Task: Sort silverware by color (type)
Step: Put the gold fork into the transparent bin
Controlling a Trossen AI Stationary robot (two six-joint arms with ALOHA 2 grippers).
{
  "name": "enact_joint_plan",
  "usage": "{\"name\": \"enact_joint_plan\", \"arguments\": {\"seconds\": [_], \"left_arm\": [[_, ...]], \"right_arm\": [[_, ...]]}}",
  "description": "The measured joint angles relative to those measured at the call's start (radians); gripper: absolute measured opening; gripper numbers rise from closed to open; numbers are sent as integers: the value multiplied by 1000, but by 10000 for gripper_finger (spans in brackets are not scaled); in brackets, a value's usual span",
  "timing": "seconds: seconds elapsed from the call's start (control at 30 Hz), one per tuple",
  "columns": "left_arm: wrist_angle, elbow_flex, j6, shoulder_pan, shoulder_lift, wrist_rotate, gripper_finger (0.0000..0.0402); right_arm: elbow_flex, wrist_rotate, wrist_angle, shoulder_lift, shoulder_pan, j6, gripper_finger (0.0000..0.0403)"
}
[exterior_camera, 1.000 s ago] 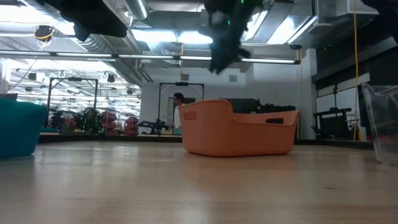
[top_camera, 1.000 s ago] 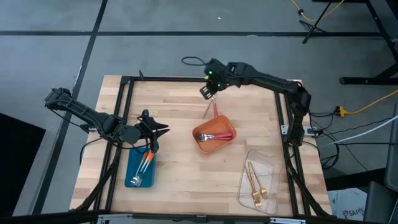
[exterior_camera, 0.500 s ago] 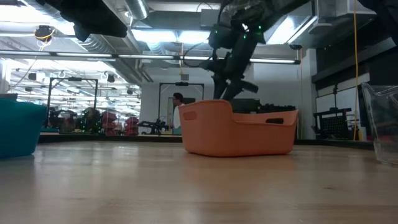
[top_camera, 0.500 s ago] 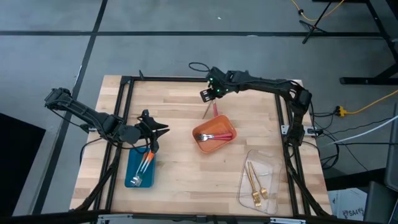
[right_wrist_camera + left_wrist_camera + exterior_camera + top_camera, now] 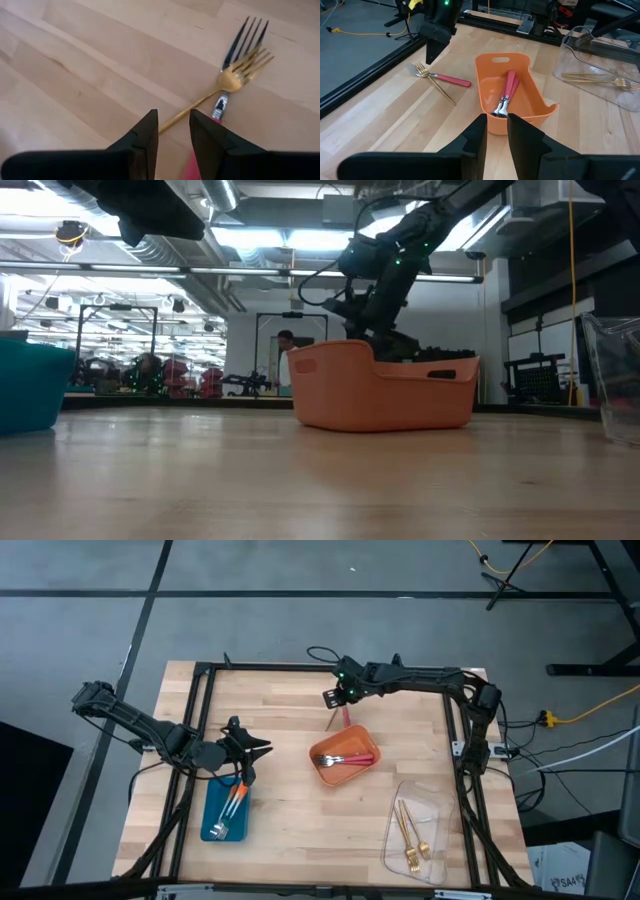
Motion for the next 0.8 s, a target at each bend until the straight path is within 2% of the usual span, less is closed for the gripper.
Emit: {"name": "enact_joint_plan", "arguments": {"seconds": [0.2, 0.4, 0.8], "left_arm": [[0, 0, 0, 0, 0, -6, 70], [0, 0, 0, 0, 0, -10, 70], [0, 0, 0, 0, 0, -10, 70]], "right_arm": [[-2, 40, 8, 21, 1, 30, 99], [-2, -5, 12, 83, 1, 32, 99], [-3, 0, 22, 151, 0, 32, 99]]}}
